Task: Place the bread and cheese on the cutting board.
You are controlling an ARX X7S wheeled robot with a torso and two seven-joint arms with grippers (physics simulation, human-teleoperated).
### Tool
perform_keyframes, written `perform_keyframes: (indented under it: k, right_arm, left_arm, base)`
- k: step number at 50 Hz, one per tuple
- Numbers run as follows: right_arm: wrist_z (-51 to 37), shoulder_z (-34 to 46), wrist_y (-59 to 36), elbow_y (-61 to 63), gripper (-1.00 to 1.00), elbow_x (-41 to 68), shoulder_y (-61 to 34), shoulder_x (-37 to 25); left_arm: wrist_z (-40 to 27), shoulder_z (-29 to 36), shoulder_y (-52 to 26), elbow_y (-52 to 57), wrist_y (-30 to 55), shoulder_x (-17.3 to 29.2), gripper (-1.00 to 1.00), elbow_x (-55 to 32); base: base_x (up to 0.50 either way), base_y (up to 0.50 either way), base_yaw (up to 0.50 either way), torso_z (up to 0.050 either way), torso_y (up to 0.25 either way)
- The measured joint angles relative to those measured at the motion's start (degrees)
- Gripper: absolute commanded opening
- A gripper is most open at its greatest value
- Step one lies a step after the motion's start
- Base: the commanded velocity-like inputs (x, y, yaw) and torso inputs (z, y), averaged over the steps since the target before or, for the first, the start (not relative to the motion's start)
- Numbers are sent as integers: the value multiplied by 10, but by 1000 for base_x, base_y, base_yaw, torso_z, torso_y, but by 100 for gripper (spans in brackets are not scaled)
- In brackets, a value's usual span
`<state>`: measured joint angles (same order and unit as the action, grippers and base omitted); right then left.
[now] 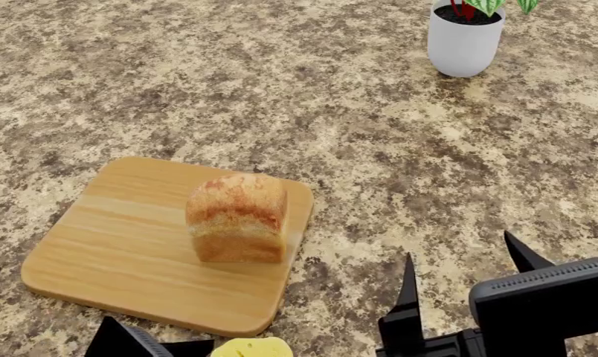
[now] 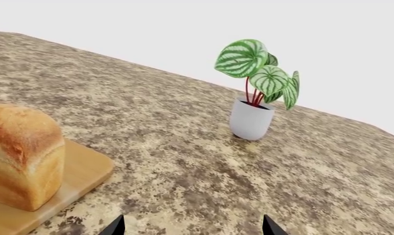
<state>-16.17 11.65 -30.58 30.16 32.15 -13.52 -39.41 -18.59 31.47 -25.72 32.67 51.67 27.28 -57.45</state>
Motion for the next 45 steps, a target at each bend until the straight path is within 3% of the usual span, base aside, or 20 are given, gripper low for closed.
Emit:
perform_keyframes:
  k: [21, 22, 45]
  right_arm:
    - [0, 0, 2, 1, 100, 2, 1, -1]
    - [0, 0, 2, 1, 100, 2, 1, -1]
    - [1, 2, 4, 1, 100, 3, 1, -2]
  left_arm:
    - [6, 17, -4, -18, -4, -9, 100, 10]
    - [6, 17, -4, -19, -5, -9, -100, 11]
    - [7, 28, 2, 11, -10, -2, -100, 21]
  base:
    - [0, 0, 0, 0, 0]
    - [0, 0, 0, 0, 0]
    - [0, 0, 0, 0, 0]
